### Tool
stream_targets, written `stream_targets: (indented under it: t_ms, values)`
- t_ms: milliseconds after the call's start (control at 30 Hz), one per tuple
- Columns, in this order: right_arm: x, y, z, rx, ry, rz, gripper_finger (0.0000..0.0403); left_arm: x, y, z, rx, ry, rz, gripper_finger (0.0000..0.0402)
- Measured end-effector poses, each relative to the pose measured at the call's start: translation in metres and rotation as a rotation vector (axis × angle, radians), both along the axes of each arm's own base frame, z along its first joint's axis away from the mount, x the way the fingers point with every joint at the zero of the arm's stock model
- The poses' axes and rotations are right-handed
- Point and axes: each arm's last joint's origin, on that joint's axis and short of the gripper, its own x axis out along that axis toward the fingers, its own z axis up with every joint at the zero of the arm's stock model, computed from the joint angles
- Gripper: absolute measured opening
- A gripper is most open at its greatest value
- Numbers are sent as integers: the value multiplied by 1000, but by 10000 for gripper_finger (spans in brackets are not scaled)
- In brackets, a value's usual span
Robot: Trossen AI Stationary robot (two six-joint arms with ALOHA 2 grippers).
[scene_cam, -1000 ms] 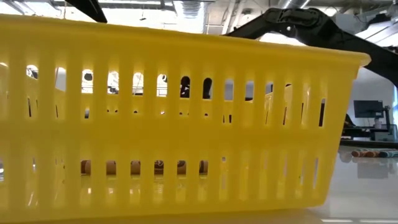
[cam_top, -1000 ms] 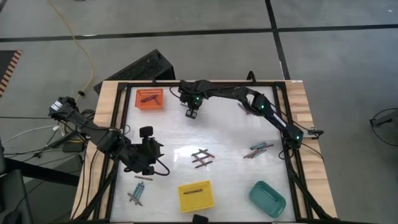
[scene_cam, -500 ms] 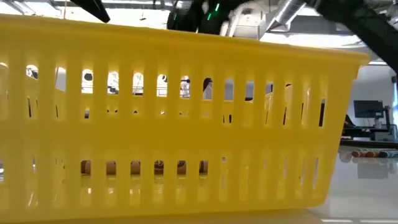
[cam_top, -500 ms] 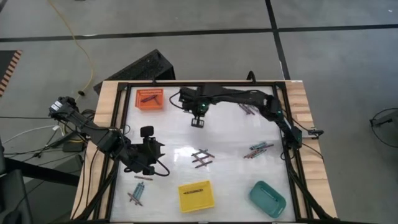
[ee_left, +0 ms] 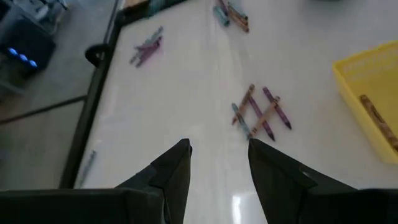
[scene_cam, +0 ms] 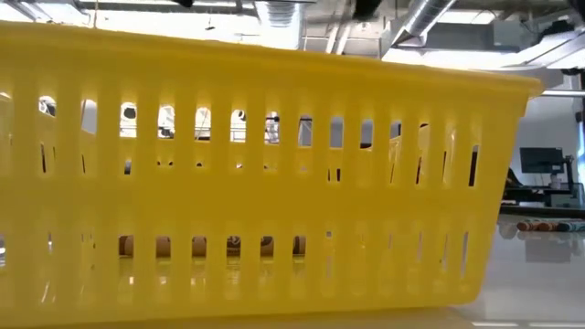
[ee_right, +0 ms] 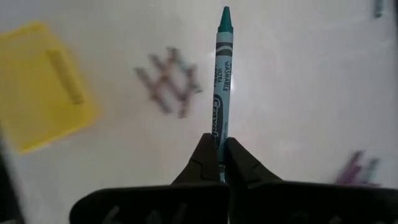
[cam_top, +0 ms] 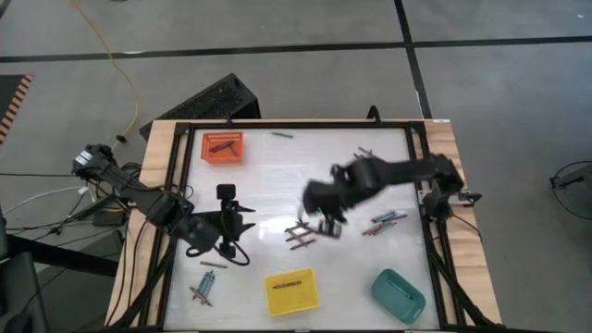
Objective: Sort crayons
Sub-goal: Put the green crayon into the green bin
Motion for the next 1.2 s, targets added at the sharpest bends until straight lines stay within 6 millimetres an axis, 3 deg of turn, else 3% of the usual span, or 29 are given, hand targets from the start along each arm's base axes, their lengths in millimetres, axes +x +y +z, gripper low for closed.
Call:
stream_targets:
  t_ms: [267, 500, 800, 1033, 1200]
  values:
    - [-38, 69, 5, 22, -101, -59, 0, 20, 28, 7, 30, -22, -38, 150]
    - [-61, 113, -31, 27, -33, -137, 0, 41, 64, 8, -15, -48, -65, 150]
    - [-98, 156, -78, 70, 58, -308, 0, 83, 114, -29, -23, 62, -34, 150]
    - [-125, 181, -93, 139, 49, -408, 0, 107, 160, -62, -57, 122, -2, 150]
    - [-139, 195, -105, 190, 37, -450, 0, 121, 197, -71, -101, 129, 30, 150]
